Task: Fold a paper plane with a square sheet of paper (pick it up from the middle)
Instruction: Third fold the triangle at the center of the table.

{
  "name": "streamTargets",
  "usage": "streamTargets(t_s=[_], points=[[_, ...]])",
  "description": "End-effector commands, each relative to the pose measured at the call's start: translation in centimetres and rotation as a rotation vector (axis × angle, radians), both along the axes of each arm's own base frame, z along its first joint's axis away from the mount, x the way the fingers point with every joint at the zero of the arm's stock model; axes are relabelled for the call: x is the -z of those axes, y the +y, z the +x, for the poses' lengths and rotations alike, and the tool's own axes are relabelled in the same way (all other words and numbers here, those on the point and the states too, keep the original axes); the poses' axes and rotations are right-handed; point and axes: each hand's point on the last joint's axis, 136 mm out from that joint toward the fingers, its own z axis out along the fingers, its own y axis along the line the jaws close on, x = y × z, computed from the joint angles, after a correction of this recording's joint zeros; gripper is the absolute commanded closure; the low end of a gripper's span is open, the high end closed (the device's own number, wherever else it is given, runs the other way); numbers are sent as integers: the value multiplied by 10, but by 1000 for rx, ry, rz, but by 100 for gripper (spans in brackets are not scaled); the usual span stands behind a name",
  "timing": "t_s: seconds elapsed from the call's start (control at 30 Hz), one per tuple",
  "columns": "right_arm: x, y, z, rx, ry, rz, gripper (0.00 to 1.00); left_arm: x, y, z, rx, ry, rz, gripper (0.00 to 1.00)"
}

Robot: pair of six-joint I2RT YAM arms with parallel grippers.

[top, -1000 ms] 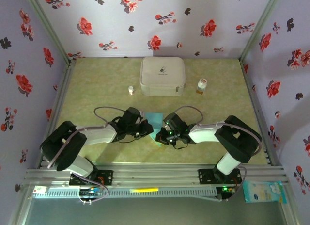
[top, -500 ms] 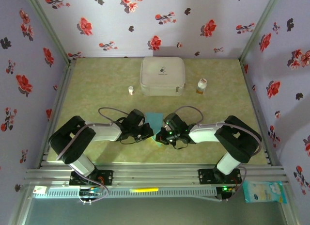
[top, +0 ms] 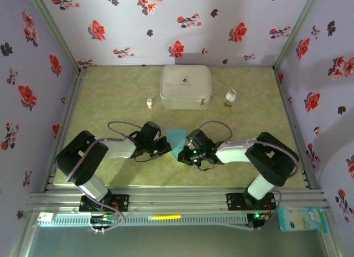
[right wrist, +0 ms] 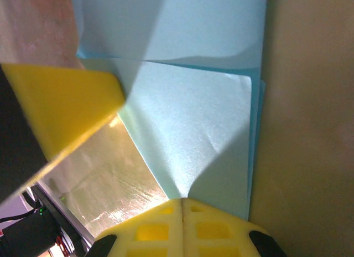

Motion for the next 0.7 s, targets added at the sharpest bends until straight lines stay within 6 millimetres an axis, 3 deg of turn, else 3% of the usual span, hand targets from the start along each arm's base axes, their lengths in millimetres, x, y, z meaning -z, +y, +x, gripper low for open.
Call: streamTargets(t_s=[0.0,0.37,0.67], points=[[41,-41,-22,16,85,-189,100,20,29,6,-52,17,99,100],[40,-40,-23,9,84,-181,100,17,51,22,-110,25,104,100],[38,-37,-21,2,78,-179,100,-36,32,26,-57,-62,5,100]])
